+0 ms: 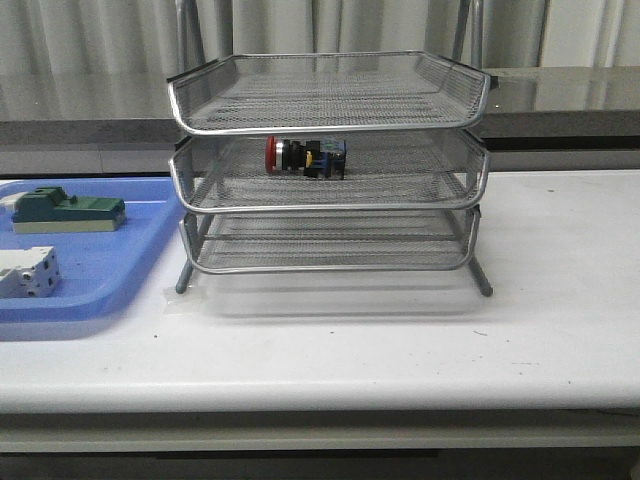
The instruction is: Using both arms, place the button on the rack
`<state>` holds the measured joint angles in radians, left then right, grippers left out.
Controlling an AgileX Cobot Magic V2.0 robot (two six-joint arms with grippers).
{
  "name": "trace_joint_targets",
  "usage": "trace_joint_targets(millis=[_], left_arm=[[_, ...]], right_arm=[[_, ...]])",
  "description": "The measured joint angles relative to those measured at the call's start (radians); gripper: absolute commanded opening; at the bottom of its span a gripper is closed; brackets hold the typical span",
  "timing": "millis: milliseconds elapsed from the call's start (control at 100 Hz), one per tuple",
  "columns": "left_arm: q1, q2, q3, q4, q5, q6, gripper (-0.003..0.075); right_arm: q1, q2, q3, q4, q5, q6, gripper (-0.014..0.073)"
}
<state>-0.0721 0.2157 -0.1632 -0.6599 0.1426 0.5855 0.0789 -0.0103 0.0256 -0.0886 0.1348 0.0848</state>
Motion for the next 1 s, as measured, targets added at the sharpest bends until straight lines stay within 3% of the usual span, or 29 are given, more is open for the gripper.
trace_joint_targets(millis=[870, 1000], left_arm=[[0.0, 0.0, 0.0, 0.0, 0.0, 0.0, -0.002], [0.0, 0.0, 0.0, 0.088, 0.0, -0.033, -0.002]], right_arm=[[0.0, 0.0, 0.0, 0.0, 0.0, 0.0, -0.0108], [0.0, 0.0, 0.0, 0.0, 0.0, 0.0, -0.0108]])
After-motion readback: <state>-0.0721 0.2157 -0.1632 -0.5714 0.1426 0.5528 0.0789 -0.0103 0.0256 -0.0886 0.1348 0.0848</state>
